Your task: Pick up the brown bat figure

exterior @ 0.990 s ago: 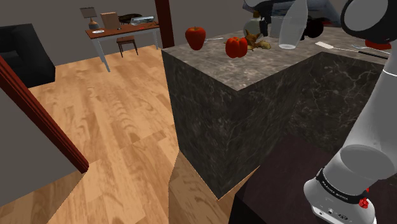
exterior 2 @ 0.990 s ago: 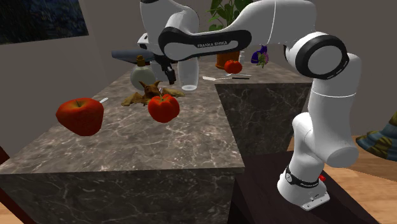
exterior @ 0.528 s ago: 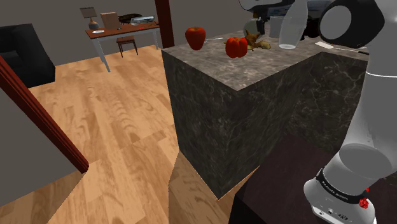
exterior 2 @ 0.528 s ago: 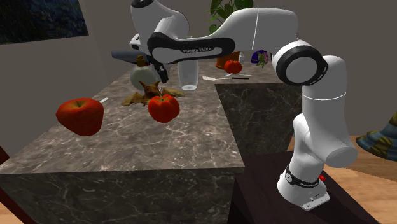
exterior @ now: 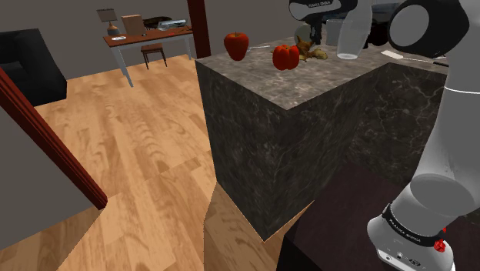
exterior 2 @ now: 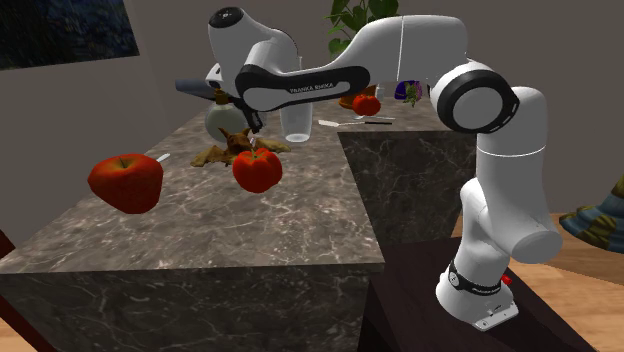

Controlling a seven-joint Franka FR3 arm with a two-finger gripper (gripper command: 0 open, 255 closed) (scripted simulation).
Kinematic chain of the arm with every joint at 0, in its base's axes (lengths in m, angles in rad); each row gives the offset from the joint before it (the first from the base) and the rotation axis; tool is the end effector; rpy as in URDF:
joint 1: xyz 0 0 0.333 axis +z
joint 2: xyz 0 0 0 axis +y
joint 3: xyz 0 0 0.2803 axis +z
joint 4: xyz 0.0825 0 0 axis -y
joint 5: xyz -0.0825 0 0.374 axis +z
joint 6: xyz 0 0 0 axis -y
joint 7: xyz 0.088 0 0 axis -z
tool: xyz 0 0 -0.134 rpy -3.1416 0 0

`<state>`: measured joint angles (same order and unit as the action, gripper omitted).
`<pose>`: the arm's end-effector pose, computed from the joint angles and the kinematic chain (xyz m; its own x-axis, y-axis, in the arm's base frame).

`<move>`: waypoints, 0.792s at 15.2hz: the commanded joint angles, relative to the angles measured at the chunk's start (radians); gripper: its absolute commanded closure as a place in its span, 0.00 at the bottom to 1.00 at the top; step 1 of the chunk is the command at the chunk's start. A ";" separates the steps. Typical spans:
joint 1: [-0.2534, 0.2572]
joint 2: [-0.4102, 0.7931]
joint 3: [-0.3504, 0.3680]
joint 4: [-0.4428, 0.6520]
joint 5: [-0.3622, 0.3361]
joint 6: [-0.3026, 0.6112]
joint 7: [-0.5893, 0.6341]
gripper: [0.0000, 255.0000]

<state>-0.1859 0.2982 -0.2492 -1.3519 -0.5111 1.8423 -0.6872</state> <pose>0.5788 -0.3022 0.5369 0.9321 0.2808 -0.2287 0.3609 -0.7717 0.5236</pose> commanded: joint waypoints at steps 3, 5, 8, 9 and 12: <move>0.000 0.000 0.000 0.000 0.000 0.000 0.000 1.00; 0.000 0.000 0.000 0.000 0.000 0.000 0.000 1.00; 0.000 0.002 0.000 0.016 0.002 -0.012 -0.007 1.00; -0.001 0.006 0.000 0.034 0.005 -0.024 -0.015 1.00; -0.003 0.018 0.000 0.089 0.013 -0.062 -0.037 1.00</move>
<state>-0.1872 0.3139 -0.2485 -1.2778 -0.5002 1.7907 -0.7169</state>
